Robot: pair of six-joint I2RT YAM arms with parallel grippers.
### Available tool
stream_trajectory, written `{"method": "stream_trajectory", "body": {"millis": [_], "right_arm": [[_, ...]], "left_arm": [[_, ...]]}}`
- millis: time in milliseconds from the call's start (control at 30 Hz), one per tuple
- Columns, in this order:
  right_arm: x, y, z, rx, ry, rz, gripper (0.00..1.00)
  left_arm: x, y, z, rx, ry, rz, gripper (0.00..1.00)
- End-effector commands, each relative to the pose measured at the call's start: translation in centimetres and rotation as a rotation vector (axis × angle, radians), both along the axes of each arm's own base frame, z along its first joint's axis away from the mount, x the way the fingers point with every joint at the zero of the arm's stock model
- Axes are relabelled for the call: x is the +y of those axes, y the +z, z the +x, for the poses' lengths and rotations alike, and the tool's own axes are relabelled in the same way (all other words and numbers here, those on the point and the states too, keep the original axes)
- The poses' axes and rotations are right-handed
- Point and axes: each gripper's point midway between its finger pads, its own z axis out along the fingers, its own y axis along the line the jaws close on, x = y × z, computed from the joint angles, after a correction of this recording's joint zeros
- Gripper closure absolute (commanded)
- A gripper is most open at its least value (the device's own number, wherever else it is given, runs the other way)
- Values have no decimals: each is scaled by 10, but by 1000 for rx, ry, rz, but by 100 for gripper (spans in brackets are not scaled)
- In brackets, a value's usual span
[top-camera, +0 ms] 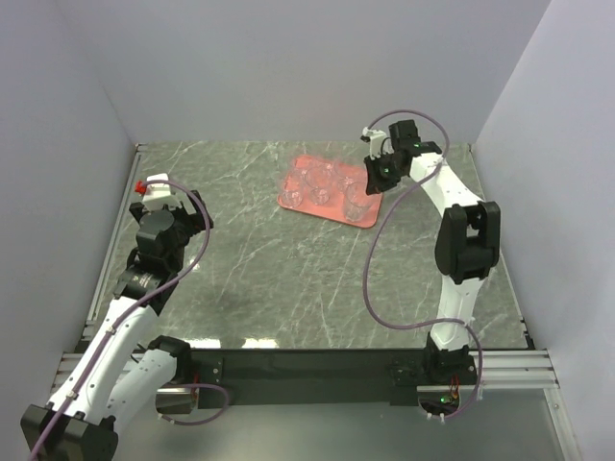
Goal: Place the glasses into the tray
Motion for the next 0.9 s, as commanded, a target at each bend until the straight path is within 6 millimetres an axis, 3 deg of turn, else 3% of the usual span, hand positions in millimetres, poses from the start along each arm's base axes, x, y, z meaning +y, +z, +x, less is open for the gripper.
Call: {"method": "stream_trajectory", "body": {"millis": [0, 300, 667, 767, 867], "right_arm": [[10, 21, 23, -81, -41, 0, 100], [23, 6, 50, -116, -111, -53, 100], [46, -1, 60, -129, -105, -98, 97], [45, -2, 61, -128, -109, -107, 92], [44, -2, 59, -129, -103, -114, 79]], "left_arm": [[3, 9, 2, -25, 12, 3, 3], [3, 9, 3, -22, 12, 6, 3], [3, 9, 2, -25, 10, 6, 3], [3, 11, 2, -31, 10, 5, 3], [3, 11, 1, -31, 10, 3, 3]]}}
